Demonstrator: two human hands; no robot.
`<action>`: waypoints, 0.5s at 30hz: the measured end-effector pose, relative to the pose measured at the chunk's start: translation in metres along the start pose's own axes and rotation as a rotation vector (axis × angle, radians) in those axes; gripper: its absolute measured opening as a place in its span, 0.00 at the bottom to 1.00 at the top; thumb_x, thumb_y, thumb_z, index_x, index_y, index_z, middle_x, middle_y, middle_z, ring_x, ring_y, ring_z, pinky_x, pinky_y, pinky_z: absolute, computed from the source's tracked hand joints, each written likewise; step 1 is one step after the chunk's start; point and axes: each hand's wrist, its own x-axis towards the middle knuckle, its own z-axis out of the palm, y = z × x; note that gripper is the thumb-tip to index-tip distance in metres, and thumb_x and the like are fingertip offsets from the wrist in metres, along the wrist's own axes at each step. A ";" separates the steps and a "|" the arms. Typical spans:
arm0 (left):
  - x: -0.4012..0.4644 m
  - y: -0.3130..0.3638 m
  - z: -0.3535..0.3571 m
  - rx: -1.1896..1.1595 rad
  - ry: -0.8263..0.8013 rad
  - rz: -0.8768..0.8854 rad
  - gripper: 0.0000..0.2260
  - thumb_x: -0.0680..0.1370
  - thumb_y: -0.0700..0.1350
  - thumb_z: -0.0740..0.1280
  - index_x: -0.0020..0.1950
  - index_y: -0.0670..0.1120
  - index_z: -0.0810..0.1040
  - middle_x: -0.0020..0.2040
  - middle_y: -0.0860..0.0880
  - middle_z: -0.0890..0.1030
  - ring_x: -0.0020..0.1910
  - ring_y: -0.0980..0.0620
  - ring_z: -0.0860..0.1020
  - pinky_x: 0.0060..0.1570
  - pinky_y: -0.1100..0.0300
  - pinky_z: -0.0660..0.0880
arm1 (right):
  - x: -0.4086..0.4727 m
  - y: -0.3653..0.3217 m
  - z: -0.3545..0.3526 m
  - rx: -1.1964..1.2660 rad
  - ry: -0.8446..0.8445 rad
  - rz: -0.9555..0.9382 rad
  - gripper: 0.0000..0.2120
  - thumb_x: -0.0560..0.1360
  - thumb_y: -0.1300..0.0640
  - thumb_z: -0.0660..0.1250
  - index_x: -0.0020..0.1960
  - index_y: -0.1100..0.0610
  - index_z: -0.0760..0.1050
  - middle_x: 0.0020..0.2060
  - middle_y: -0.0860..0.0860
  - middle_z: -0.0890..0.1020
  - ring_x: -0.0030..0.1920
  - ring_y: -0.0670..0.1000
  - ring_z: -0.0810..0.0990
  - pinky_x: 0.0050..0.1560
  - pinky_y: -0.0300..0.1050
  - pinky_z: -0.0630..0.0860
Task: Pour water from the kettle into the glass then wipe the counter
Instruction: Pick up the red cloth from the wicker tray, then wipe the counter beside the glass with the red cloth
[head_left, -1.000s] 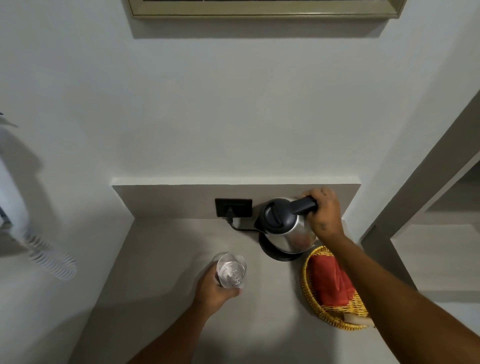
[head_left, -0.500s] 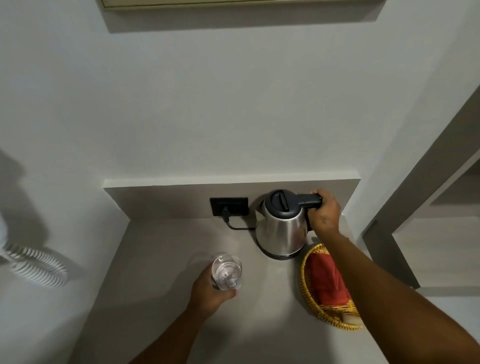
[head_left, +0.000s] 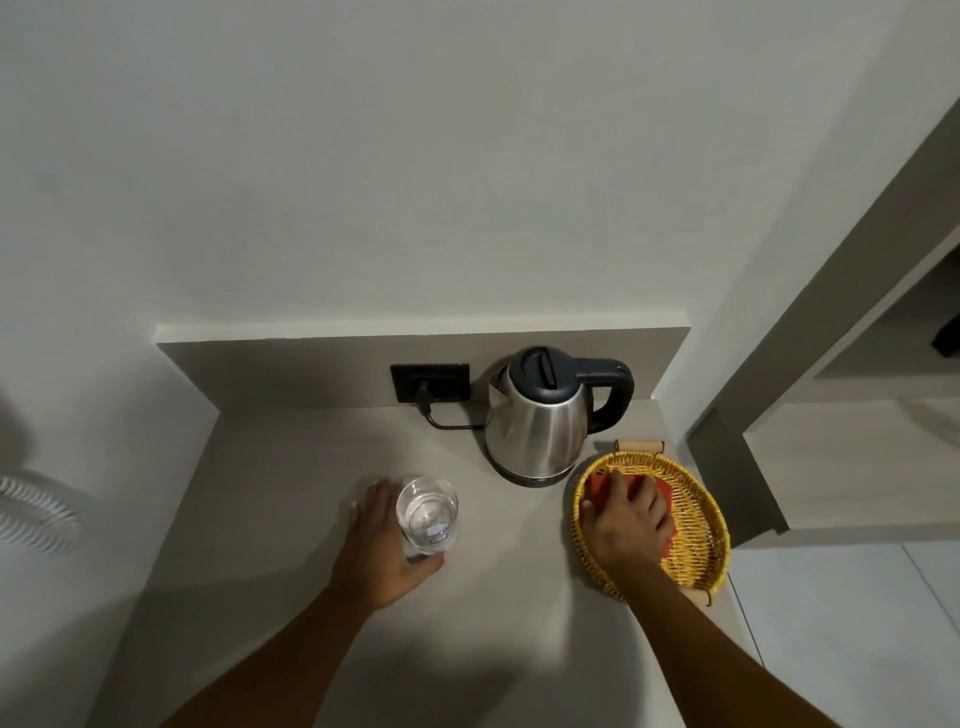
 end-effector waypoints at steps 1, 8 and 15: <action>0.001 -0.003 0.002 0.057 -0.033 0.003 0.36 0.64 0.65 0.78 0.68 0.57 0.71 0.63 0.60 0.72 0.66 0.52 0.71 0.67 0.49 0.67 | 0.001 0.001 0.002 -0.006 -0.013 0.008 0.32 0.76 0.38 0.60 0.75 0.48 0.55 0.76 0.61 0.54 0.75 0.67 0.51 0.71 0.71 0.51; -0.011 -0.025 0.022 0.308 -0.254 -0.078 0.52 0.70 0.80 0.49 0.83 0.44 0.59 0.84 0.43 0.59 0.84 0.43 0.53 0.81 0.43 0.49 | 0.005 0.002 0.011 -0.012 -0.022 0.047 0.33 0.77 0.37 0.58 0.76 0.45 0.50 0.77 0.60 0.52 0.73 0.68 0.52 0.68 0.72 0.55; -0.013 -0.024 0.023 0.371 -0.187 -0.062 0.52 0.71 0.79 0.49 0.82 0.43 0.60 0.83 0.42 0.59 0.84 0.43 0.54 0.80 0.46 0.45 | 0.009 0.003 0.012 0.012 0.003 0.041 0.28 0.78 0.42 0.60 0.74 0.46 0.56 0.74 0.60 0.57 0.71 0.68 0.56 0.66 0.72 0.58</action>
